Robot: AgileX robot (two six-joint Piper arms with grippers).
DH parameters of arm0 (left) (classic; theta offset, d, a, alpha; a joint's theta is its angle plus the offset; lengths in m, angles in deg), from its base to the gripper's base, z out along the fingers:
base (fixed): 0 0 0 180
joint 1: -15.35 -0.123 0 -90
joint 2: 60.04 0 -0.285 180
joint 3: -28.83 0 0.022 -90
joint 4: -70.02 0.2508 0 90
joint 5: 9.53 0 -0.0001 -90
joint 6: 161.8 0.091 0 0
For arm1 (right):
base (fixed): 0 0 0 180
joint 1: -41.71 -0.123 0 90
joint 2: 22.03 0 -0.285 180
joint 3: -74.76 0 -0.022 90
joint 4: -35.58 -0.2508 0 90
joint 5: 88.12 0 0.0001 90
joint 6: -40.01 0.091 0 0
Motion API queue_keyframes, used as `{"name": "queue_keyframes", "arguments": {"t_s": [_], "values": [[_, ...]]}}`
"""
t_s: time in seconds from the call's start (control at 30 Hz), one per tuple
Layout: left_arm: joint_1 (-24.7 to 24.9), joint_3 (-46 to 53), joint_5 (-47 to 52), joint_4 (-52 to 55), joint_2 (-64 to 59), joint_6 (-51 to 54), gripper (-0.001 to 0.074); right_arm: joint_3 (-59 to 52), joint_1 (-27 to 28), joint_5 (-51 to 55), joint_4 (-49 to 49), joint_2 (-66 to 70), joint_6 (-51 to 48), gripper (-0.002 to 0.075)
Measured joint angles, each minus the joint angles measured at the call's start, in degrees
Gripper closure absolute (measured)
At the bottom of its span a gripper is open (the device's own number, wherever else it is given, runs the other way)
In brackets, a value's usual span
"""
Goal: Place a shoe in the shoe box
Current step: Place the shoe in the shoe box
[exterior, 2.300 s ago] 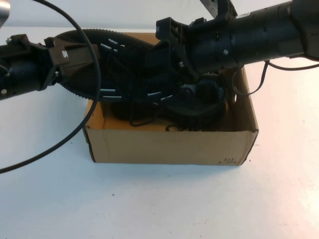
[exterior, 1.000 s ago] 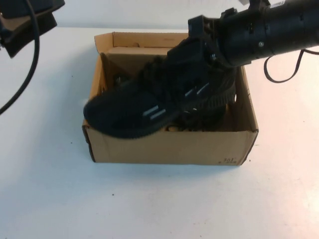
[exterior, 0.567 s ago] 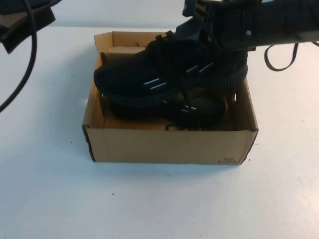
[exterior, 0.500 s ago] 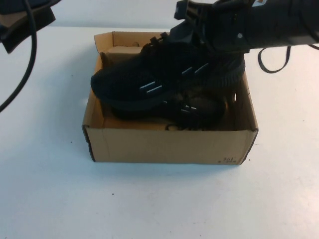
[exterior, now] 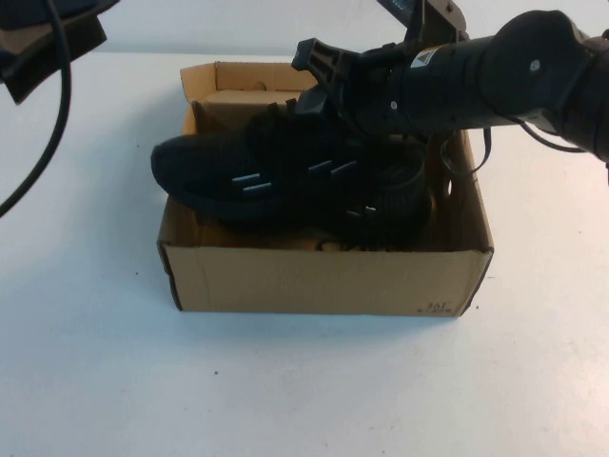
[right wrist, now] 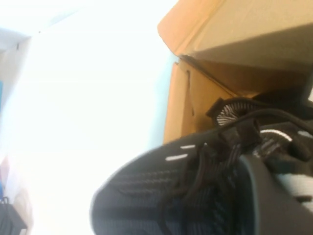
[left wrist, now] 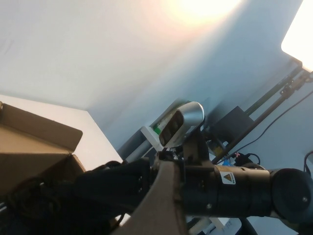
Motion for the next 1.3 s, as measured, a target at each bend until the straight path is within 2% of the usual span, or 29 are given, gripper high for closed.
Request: {"name": "queue_keyframes", "arguments": {"t_s": [0.2,0.53,0.83,0.93,1.07,1.17,1.27,1.3], "values": [[0.0,0.0,0.0,0.0,0.0,0.0,0.0095,-3.6,-0.1,-0.4,1.5,0.3,0.3,0.0704],[0.0,0.0,0.1,0.0,0.0,0.0,0.0095,-14.3,-0.1,-8.2,1.1,0.3,4.5,0.0704],[0.0,0.0,0.1,0.0,0.0,0.0,0.0095,-15.8,-0.1,-8.6,3.4,0.3,1.6,0.0693],[0.0,0.0,0.1,0.0,0.0,0.0,0.0095,-15.8,-0.1,-8.0,3.3,0.3,0.6,0.0632],[0.0,0.0,0.1,0.0,0.0,0.0,0.0095,-15.8,-0.1,-8.1,3.1,0.2,-1.8,0.0471],[0.0,0.0,0.1,0.1,0.0,0.0,0.0104,-15.8,-0.1,-8.4,3.0,-0.8,-4.8,0.0393],[0.0,0.0,0.1,1.5,0.0,0.0,0.0164,-15.8,-0.1,-9.4,2.9,-3.3,-8.0,0.0364],[0.0,0.0,0.1,2.2,0.0,0.0,0.0211,-15.8,-0.1,-9.7,2.8,-4.5,-9.6,0.0360]]}}
